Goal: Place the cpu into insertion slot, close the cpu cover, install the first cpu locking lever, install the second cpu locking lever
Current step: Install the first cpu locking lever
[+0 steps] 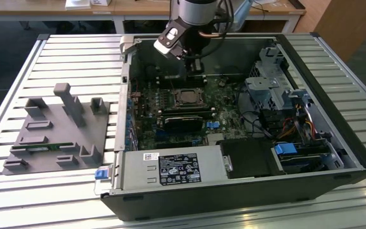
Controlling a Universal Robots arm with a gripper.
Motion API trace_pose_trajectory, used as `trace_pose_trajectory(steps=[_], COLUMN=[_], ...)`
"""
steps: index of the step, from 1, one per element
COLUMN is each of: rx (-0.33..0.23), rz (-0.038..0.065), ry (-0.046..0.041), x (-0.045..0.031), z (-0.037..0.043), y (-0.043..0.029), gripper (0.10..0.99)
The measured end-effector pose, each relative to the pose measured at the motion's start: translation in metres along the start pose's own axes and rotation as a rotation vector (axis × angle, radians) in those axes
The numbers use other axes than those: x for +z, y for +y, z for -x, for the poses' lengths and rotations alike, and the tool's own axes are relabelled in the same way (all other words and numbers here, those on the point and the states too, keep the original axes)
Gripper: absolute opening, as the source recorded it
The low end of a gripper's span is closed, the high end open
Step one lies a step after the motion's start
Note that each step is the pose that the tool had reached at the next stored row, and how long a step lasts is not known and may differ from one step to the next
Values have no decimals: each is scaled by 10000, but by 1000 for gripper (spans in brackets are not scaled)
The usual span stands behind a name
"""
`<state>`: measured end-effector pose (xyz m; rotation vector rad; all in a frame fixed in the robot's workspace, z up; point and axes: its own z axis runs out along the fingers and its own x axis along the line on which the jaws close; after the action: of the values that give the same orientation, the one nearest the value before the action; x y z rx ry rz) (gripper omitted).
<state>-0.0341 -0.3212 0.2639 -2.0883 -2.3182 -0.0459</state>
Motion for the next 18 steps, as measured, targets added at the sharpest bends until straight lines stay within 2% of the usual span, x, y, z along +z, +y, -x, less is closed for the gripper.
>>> trace_pose_trajectory(steps=[14, 18], rx=[-2528, -2950], rz=[-89, -105], ry=[20, 18], x=[12, 15], z=[0, 0], y=[-1, -7], gripper=[106, 106])
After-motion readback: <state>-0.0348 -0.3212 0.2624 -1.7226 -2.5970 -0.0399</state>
